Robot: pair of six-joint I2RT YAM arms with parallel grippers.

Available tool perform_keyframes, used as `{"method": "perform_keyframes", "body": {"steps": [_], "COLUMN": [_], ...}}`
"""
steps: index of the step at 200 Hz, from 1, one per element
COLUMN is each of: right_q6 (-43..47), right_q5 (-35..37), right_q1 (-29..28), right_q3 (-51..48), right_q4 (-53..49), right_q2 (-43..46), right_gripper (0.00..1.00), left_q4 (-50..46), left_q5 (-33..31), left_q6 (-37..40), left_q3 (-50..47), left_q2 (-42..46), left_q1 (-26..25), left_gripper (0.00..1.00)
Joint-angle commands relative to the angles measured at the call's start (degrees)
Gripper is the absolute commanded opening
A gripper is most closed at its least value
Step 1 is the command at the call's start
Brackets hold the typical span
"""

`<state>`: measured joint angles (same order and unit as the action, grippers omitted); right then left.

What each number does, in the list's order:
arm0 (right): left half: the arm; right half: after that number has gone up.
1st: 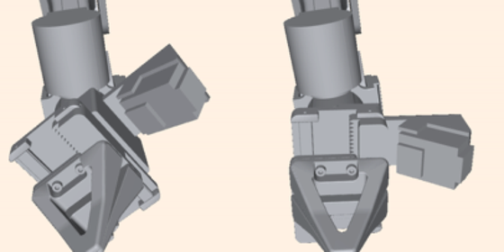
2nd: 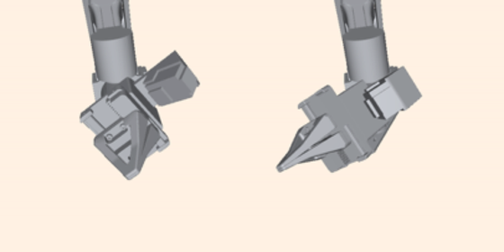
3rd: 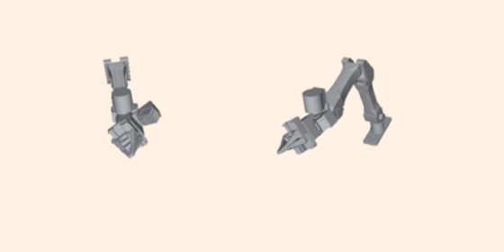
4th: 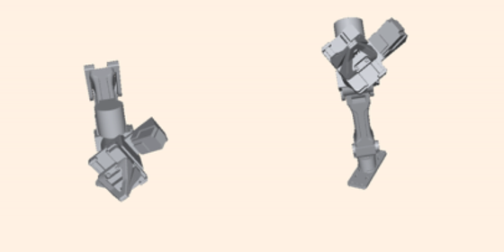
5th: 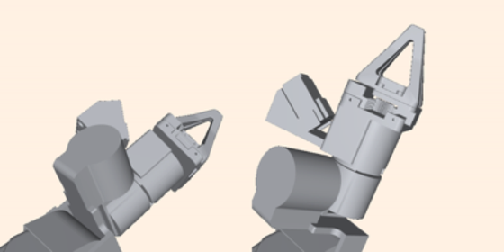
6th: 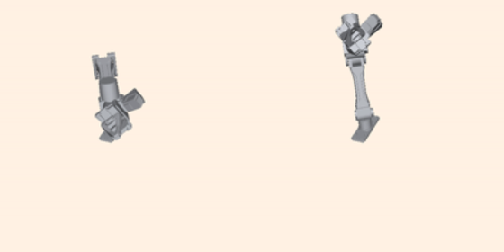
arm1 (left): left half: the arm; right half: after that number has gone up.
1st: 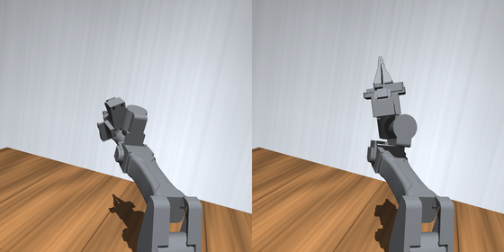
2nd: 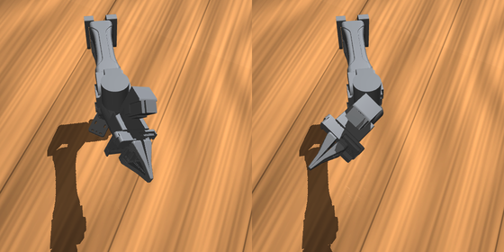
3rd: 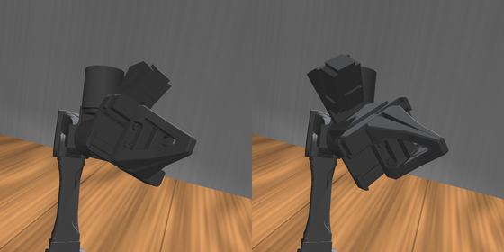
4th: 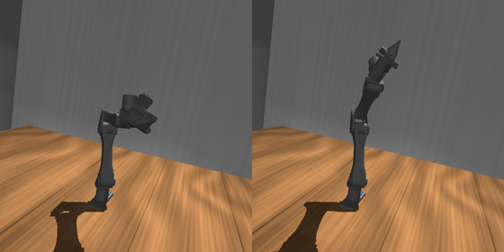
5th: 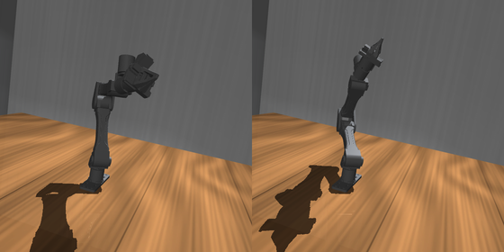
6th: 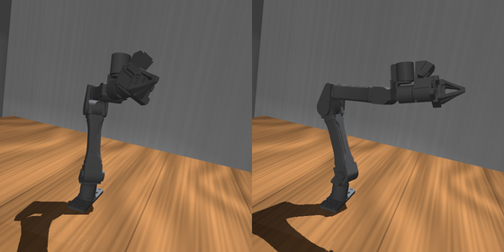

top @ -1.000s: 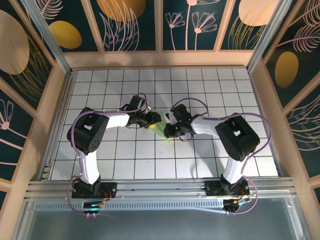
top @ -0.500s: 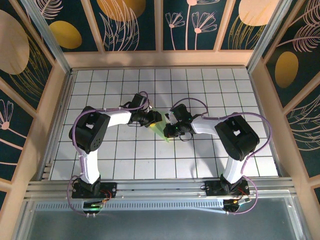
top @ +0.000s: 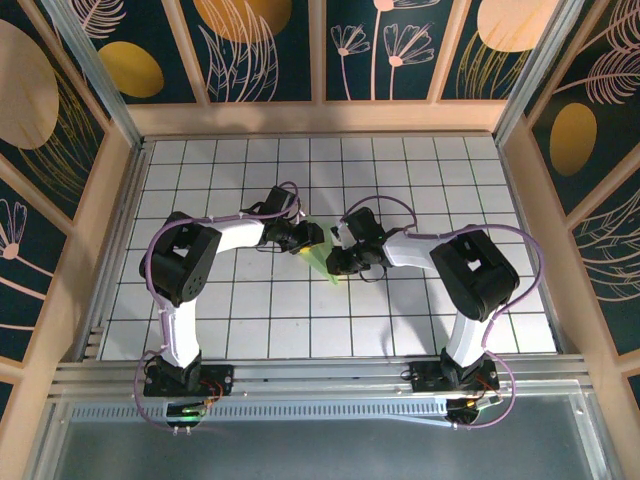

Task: Fold a paper plane with a square sheet of paper (fold left side to right side)
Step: Fourth fold the wing at the center of the table.

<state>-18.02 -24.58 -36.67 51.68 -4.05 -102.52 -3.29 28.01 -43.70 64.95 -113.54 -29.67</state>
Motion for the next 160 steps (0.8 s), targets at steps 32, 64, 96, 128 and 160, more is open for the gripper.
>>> {"method": "perform_keyframes", "body": {"steps": [32,64,96,128,160], "right_q6": [-0.72,-0.80,0.18,-0.84,-1.84], "right_q5": [-3.98,-7.39,-8.67,-9.98,-9.65], "right_q1": [2.71,4.97,8.58,7.26,5.65], "right_q3": [-1.32,-3.13,-2.39,-0.34,1.13], "right_q4": [0.72,2.09,1.30,3.23,4.88], "right_q2": [5.09,8.98,8.06,3.77,0.37], "right_gripper": [0.25,0.36,0.40,0.41,0.43], "left_q4": [-5.15,-4.91,-4.47,-4.36,-4.36], "left_q5": [-5.74,-5.58,-5.56,-5.36,-5.36], "left_q6": [1.92,1.80,1.62,1.68,1.53], "left_q3": [-0.70,-0.78,-0.97,-0.88,-0.88], "left_q2": [-3.46,-3.29,-3.01,-3.06,-3.14], "left_q1": [0.32,0.33,0.32,0.34,0.31], "left_gripper": [0.42,0.42,0.42,0.42,0.42]}}
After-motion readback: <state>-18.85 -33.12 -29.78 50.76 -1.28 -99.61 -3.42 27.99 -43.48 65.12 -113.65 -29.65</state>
